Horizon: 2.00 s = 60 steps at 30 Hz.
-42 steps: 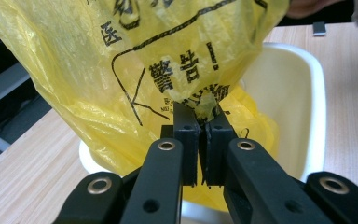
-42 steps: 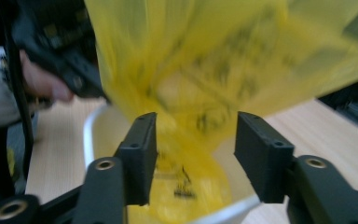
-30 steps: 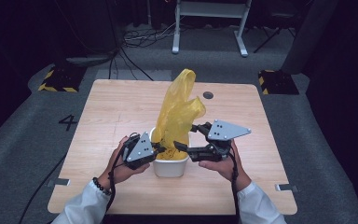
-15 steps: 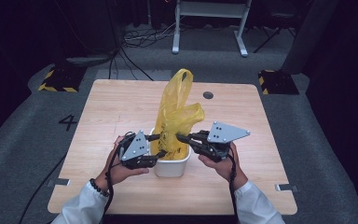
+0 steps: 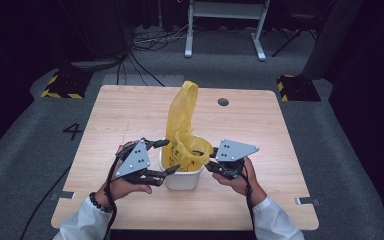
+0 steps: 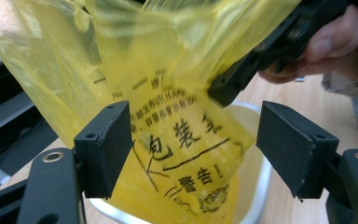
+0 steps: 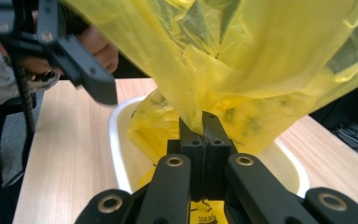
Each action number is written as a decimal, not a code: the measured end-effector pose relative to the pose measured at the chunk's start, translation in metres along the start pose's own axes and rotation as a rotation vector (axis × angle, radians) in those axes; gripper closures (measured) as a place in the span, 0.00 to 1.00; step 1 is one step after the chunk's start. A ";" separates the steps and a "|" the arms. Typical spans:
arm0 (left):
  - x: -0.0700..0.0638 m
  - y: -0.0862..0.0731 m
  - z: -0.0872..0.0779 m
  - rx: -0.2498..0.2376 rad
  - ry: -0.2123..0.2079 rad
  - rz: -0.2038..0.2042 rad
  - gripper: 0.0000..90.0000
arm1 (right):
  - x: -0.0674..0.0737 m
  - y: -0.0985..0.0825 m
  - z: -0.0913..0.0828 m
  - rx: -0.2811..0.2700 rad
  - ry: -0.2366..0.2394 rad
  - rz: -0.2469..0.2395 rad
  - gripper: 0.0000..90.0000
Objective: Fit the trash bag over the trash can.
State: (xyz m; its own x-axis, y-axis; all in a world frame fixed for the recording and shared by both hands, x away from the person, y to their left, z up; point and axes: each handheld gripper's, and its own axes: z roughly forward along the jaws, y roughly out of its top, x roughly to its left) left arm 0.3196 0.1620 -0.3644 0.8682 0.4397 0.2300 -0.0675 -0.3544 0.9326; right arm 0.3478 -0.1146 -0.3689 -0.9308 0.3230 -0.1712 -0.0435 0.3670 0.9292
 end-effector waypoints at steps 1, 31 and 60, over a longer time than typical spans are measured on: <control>0.001 0.000 -0.001 -0.006 -0.003 0.001 0.28 | 0.000 -0.001 -0.001 0.003 0.001 0.004 1.00; -0.016 0.028 0.009 -0.018 -0.087 0.127 0.32 | 0.004 -0.014 0.001 0.112 -0.007 -0.010 0.97; -0.031 0.016 0.024 0.080 -0.060 0.239 1.00 | 0.007 -0.006 -0.042 -0.064 0.038 0.083 0.50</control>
State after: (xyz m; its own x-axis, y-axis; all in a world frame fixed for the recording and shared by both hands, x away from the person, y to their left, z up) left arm 0.3037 0.1233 -0.3633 0.8602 0.2867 0.4217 -0.2370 -0.5074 0.8285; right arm 0.3268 -0.1512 -0.3621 -0.9451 0.3164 -0.0812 0.0125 0.2834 0.9589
